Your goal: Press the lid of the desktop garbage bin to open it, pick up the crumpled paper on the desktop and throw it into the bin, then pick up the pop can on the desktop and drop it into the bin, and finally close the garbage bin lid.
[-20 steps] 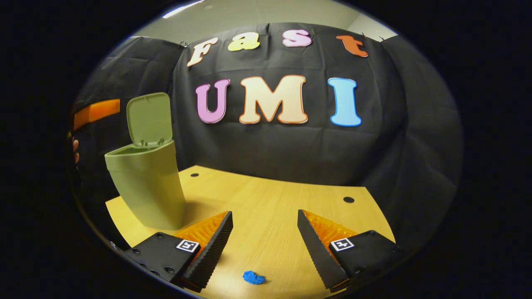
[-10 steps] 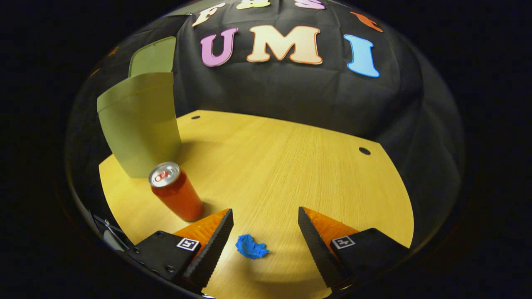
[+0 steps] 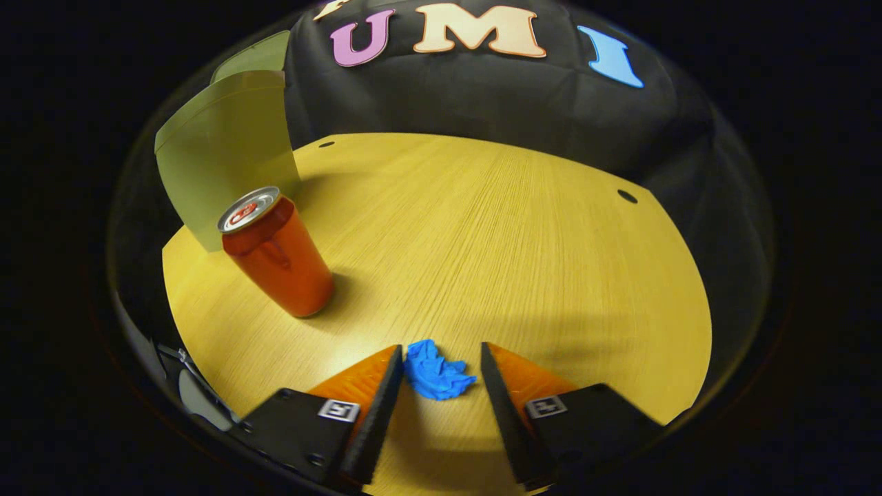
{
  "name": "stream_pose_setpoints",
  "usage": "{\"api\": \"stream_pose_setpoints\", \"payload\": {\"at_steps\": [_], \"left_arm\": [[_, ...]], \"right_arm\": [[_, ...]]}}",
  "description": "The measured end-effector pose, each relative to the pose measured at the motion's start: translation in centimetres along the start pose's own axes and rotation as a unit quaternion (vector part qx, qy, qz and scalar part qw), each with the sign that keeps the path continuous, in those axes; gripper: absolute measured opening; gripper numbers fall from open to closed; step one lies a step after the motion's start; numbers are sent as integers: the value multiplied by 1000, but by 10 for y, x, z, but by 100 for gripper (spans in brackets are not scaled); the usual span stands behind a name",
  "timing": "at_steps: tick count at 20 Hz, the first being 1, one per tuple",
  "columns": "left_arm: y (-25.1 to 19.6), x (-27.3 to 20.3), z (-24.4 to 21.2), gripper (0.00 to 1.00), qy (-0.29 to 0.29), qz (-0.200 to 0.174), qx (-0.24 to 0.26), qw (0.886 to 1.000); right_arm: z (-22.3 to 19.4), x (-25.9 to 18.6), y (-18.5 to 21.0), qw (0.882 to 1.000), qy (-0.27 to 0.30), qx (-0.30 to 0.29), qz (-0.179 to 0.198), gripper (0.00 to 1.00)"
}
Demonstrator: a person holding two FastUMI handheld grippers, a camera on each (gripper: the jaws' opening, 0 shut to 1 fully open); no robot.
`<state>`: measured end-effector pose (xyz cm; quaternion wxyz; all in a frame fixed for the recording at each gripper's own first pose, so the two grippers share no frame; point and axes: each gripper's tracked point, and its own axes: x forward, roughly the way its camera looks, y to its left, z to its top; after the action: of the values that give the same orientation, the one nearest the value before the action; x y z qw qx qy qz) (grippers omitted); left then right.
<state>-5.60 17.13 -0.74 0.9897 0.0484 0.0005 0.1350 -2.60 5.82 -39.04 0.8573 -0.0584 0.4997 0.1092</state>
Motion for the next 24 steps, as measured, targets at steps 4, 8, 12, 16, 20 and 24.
{"api": "stream_pose_setpoints", "payload": {"at_steps": [4, 8, 12, 16, 20, 24], "left_arm": [[2, -3, 0, 94, 0, 0, -3, 1000], [3, -3, 2, 94, -3, -2, -1, 1000], [2, -3, -1, 93, 0, -12, -6, 1000], [6, -4, -4, 94, 3, -12, -9, 1000], [20, -7, -11, 94, 11, -5, -6, 1000], [38, -8, -20, 94, 20, 3, -2, 1000]], "right_arm": [[5, 4, 5, 1000, -12, 3, 1, 24], [28, -11, 5, 999, -46, 13, -5, 12], [91, -43, 14, 992, -127, -2, -3, 8], [169, -84, 37, 977, -215, -5, 13, 7], [238, -130, 64, 955, -296, -21, 28, 7], [278, -157, 93, 940, -337, -42, 34, 5]]}}
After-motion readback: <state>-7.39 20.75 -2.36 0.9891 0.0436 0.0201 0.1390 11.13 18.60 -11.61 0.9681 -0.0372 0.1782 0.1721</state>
